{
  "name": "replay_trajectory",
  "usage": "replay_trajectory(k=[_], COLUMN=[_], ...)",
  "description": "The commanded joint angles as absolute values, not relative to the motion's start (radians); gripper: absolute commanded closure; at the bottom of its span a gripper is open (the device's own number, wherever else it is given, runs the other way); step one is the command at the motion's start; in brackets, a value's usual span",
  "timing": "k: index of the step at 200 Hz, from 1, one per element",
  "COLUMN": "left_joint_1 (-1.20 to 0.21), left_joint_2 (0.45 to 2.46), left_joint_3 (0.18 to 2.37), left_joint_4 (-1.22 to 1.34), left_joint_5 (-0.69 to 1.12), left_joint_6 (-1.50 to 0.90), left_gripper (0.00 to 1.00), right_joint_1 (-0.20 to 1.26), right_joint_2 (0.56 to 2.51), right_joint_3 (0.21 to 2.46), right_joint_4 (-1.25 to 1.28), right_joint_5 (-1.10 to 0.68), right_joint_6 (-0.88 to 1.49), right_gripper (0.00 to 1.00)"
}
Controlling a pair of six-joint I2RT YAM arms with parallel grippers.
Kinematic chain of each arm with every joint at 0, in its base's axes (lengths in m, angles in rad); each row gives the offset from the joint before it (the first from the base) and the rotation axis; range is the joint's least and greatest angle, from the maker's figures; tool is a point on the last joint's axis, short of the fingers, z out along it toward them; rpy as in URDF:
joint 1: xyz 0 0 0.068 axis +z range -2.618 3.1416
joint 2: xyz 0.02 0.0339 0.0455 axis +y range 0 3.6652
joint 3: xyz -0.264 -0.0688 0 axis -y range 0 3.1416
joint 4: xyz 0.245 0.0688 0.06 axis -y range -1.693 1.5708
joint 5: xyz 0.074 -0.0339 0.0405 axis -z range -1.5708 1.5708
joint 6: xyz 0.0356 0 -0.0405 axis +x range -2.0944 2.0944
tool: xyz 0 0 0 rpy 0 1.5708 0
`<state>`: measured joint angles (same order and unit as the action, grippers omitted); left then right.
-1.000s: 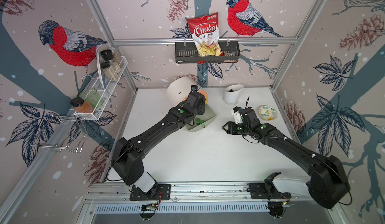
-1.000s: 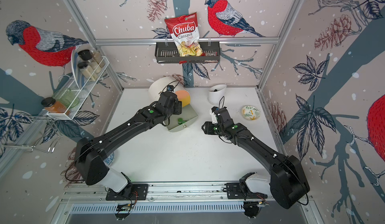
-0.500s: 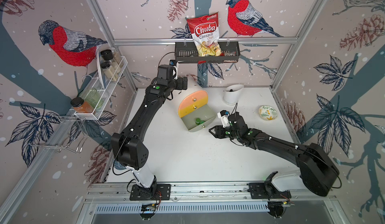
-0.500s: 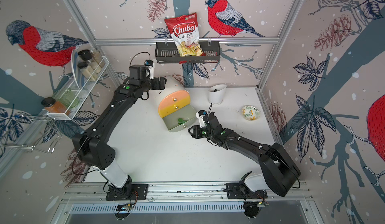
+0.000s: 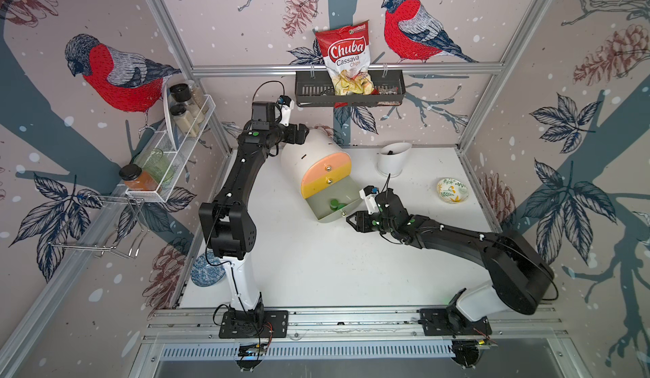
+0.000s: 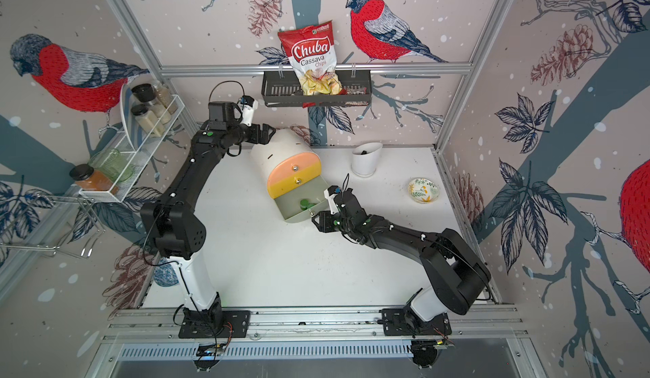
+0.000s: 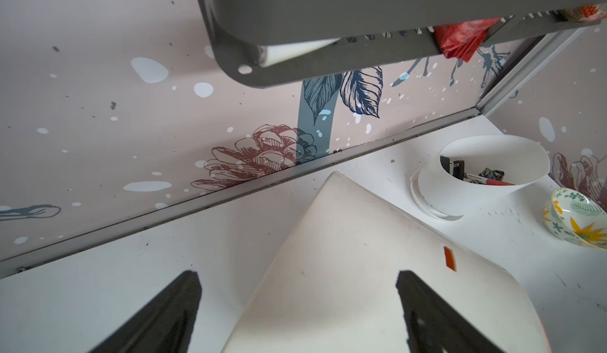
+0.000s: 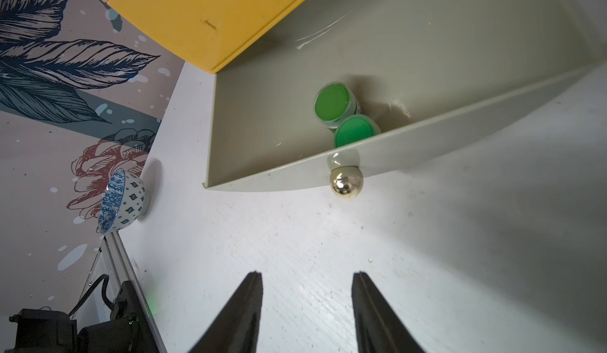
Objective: Put the paint cans in the drawer according to color
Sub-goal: Close the drawer in the storage box.
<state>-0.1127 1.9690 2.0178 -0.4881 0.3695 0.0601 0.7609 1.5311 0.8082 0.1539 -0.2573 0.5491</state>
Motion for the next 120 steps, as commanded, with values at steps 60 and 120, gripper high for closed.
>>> replay_trajectory(k=[60, 120], left_joint_1=[-0.107, -0.108], left_joint_2=[2.019, 2.081], left_joint_3=[2.073, 2.136], left_joint_4=[-0.552, -0.628], left_joint_5=[0.452, 0.439], left_joint_6=[0.114, 0.147], left_gripper=[0.04, 0.04], right_joint_1=[0.771, 0.764], right_joint_2=[1.678, 1.723], right_joint_3=[0.906, 0.974], right_joint_4=[0.157, 0.119], right_joint_5=[-0.253, -0.228], right_joint_6=[0.531, 0.496], right_gripper=[0.53, 0.52])
